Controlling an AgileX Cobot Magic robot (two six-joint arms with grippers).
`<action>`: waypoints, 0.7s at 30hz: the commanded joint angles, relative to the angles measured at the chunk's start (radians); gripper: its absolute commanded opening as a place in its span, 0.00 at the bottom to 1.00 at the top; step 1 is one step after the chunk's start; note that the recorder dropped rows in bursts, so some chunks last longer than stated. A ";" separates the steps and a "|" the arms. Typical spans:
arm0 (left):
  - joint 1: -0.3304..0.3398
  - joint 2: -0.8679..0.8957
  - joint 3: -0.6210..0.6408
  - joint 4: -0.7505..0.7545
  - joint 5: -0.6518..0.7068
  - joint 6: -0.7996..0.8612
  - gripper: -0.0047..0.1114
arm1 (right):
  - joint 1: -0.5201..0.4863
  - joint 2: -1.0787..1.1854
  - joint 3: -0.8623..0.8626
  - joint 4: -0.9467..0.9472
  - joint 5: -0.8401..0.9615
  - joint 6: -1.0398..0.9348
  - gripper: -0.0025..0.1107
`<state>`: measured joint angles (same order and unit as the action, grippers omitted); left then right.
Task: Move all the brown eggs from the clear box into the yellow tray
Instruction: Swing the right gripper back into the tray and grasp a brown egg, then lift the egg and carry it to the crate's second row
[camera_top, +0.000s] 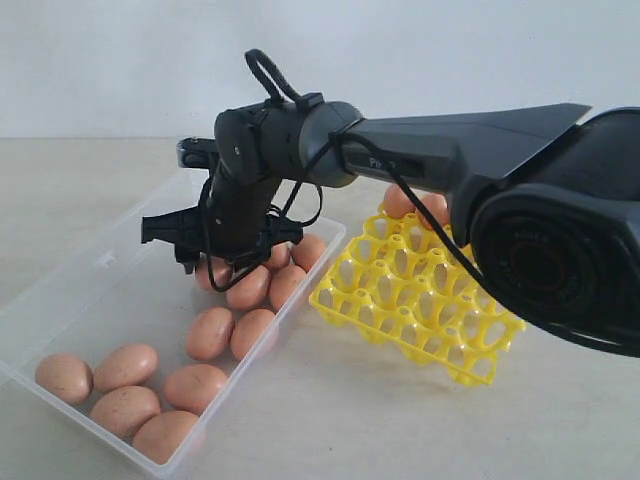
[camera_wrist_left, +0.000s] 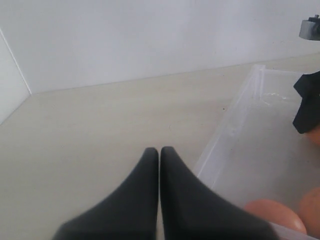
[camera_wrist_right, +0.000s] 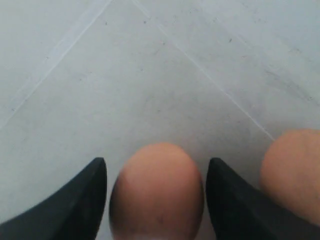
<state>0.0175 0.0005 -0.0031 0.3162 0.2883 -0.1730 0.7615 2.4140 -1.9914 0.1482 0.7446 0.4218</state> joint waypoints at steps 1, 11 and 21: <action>-0.004 -0.001 0.003 -0.002 -0.007 -0.007 0.05 | -0.008 0.014 -0.006 0.004 0.000 -0.010 0.52; -0.004 -0.001 0.003 -0.002 -0.007 -0.007 0.05 | -0.008 0.004 -0.006 -0.003 -0.005 -0.132 0.03; -0.004 -0.001 0.003 -0.002 -0.008 -0.007 0.05 | 0.021 -0.095 -0.006 0.008 -0.106 -0.249 0.03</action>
<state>0.0175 0.0005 -0.0031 0.3162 0.2847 -0.1730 0.7647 2.3687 -1.9914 0.1601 0.7226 0.1971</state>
